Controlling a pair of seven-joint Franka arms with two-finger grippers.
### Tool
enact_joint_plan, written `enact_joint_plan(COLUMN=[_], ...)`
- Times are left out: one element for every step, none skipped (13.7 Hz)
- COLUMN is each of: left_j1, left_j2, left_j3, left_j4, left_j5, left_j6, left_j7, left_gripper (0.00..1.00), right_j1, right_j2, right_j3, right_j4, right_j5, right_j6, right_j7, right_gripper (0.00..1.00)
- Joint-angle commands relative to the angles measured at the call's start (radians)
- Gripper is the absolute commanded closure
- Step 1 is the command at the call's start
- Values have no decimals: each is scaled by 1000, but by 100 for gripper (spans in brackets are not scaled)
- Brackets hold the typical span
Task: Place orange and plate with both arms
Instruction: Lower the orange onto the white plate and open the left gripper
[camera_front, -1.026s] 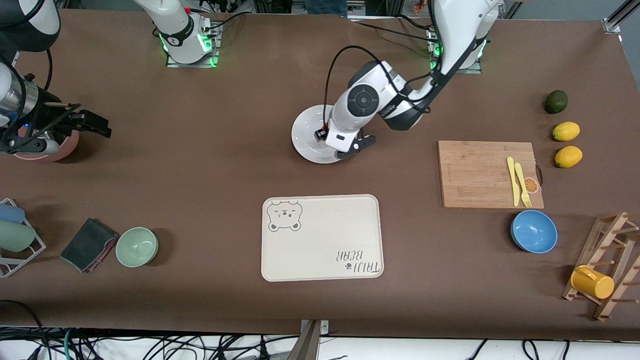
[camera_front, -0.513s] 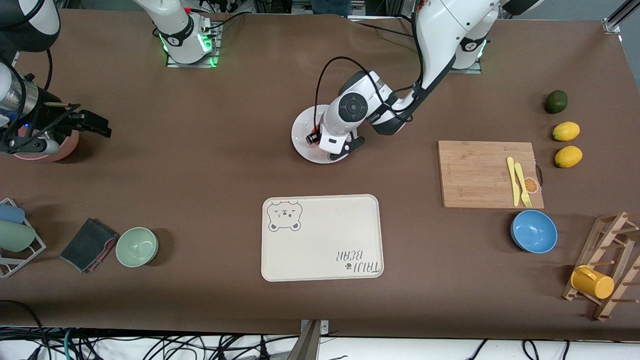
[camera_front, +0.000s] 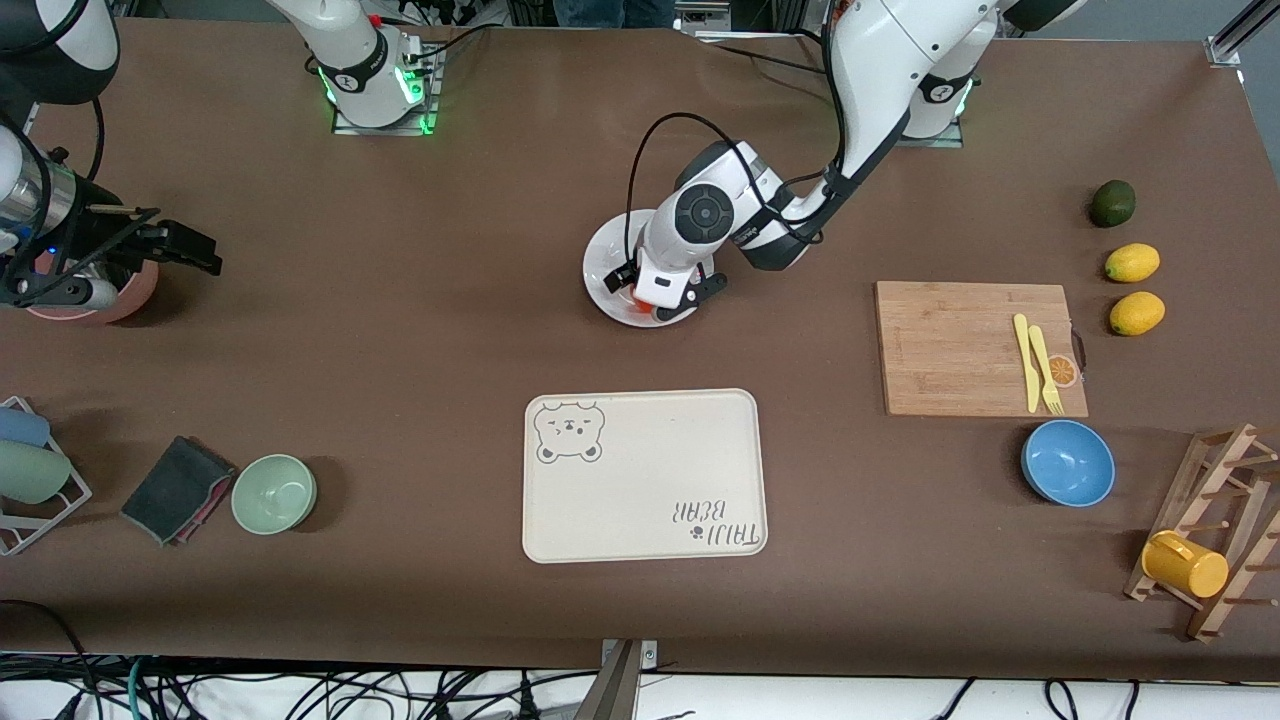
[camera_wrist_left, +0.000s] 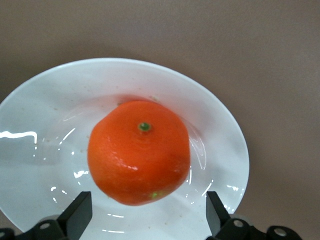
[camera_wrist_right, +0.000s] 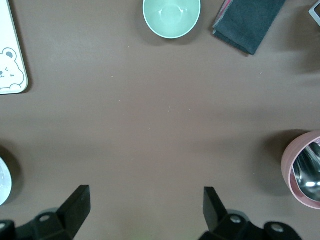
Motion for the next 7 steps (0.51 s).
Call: enact_joint_plan(left_j1=[3, 13, 23, 36, 59, 82, 102], left_j2=[-28, -34, -34, -34, -34, -33, -31], left_j3=[8, 8, 8, 8, 8, 7, 7], left_j4=[31, 71, 115, 164, 204, 241, 278], left_j5=[-4, -4, -6, -8, -12, -14, -15], left_j6=[-63, -135, -208, -280, -342, -402, -460], left_j7=[-17, -17, -16, -11, -6, 3, 38], left_gripper=[0, 0, 0, 0, 0, 0, 0], right_j1=[-4, 3, 11, 17, 19, 23, 38], right_j2=[9, 27, 43, 43, 44, 46, 49], right_j3=[2, 6, 17, 20, 20, 23, 25], right_j4=[14, 15, 17, 15, 18, 18, 15], right_j5=[2, 2, -2, -4, -1, 1, 5], right_j6=[-24, -40, -71, -92, -103, -105, -119], right_j7=[2, -1, 5, 13, 15, 7, 15], right_gripper=[0, 0, 0, 0, 0, 0, 0])
